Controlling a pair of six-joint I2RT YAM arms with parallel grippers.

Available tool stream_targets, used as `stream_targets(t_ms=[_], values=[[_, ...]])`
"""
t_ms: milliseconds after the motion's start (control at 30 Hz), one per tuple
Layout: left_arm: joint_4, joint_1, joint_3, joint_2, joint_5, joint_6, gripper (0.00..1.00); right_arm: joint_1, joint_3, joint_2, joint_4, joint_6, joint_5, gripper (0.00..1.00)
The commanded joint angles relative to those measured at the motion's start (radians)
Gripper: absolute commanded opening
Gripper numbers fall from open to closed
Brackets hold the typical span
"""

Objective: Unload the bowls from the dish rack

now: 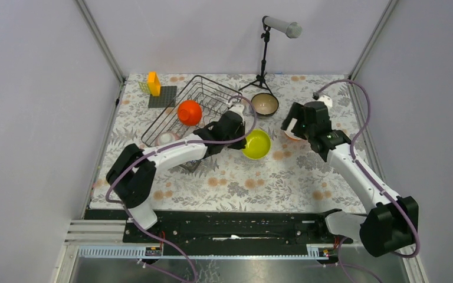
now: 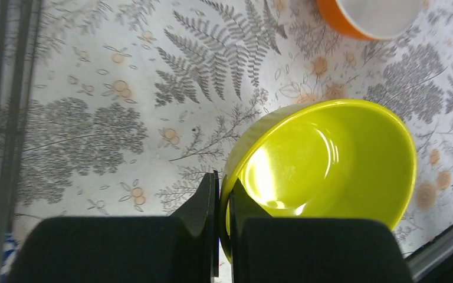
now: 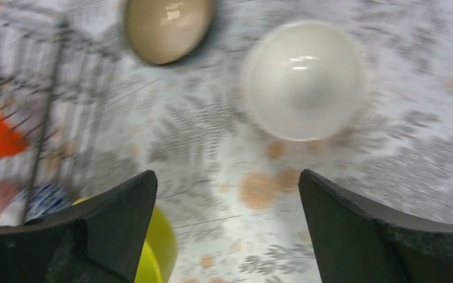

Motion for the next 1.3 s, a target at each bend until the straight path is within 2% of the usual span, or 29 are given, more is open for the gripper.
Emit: stream_targets(t_ms=[0, 133, 267, 433, 600, 700, 767, 833, 1000, 1267], values=[[-0.001, -0.058, 0.103, 0.080, -0.087, 0.016, 0.00, -0.152, -0.040, -0.008, -0.110, 0.075, 0.135, 0.91], [-0.026, -0.088, 0.189, 0.188, -0.133, 0.025, 0.00, -0.244, -0.043, 0.040, -0.125, 0.129, 0.102, 0.73], [-0.079, -0.090, 0.314, 0.311, -0.147, 0.038, 0.00, -0.254, -0.020, 0.109, -0.106, 0.151, 0.093, 0.56], [-0.142, -0.088, 0.433, 0.414, -0.178, 0.072, 0.02, -0.258, 0.023, 0.207, -0.099, 0.185, 0.140, 0.54], [-0.208, -0.084, 0.543, 0.505, -0.181, 0.086, 0.09, -0.278, 0.046, 0.289, -0.069, 0.200, 0.112, 0.50], [-0.211, -0.075, 0.563, 0.523, -0.161, 0.086, 0.19, -0.283, 0.056, 0.320, -0.049, 0.207, 0.109, 0.49], [-0.211, -0.065, 0.565, 0.522, -0.148, 0.084, 0.34, -0.284, 0.066, 0.346, -0.048, 0.207, 0.106, 0.48], [-0.209, -0.059, 0.559, 0.508, -0.136, 0.083, 0.42, -0.285, 0.076, 0.375, -0.046, 0.206, 0.100, 0.44], [-0.164, -0.055, 0.492, 0.434, -0.121, 0.089, 0.52, -0.285, 0.107, 0.429, -0.030, 0.197, 0.052, 0.39], [-0.094, -0.056, 0.260, 0.197, -0.068, 0.056, 0.56, -0.285, 0.114, 0.455, -0.030, 0.197, 0.052, 0.39]])
